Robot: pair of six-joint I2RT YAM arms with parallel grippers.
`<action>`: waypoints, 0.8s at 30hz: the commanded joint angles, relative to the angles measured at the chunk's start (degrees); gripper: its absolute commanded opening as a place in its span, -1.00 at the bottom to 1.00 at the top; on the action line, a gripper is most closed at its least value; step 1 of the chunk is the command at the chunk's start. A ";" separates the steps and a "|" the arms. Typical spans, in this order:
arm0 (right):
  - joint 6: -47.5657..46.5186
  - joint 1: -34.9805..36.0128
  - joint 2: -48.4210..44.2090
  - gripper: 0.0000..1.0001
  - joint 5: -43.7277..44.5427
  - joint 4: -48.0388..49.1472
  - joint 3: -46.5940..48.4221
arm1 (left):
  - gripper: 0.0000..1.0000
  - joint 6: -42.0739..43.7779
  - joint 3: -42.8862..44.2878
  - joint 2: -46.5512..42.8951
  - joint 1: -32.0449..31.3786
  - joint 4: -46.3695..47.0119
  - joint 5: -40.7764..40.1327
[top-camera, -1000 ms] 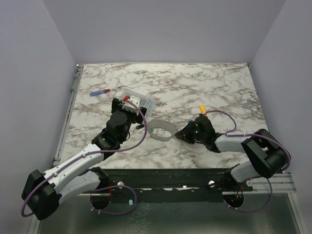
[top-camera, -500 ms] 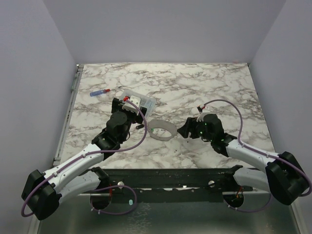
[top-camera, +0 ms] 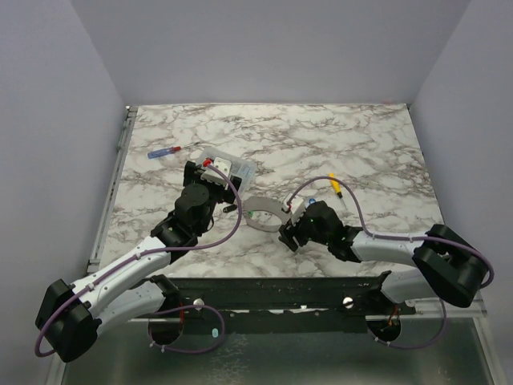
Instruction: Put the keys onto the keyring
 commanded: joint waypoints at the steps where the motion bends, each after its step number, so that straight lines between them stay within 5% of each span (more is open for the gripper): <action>1: -4.25 0.90 4.04 0.33 3.73 2.41 2.35 | 0.92 0.29 1.64 -0.75 -0.32 -0.60 1.07; 11: -1.64 2.06 9.18 -0.08 9.97 3.70 3.35 | 0.92 0.05 1.66 -0.99 -0.35 -0.61 1.36; 19: -0.51 2.15 11.20 -0.85 10.86 -1.89 7.58 | 0.92 0.17 1.66 -0.92 -0.39 -0.60 1.17; 24: 6.33 3.47 12.38 -0.86 6.14 -6.51 12.36 | 0.92 0.16 1.75 -0.83 -0.28 -0.64 1.35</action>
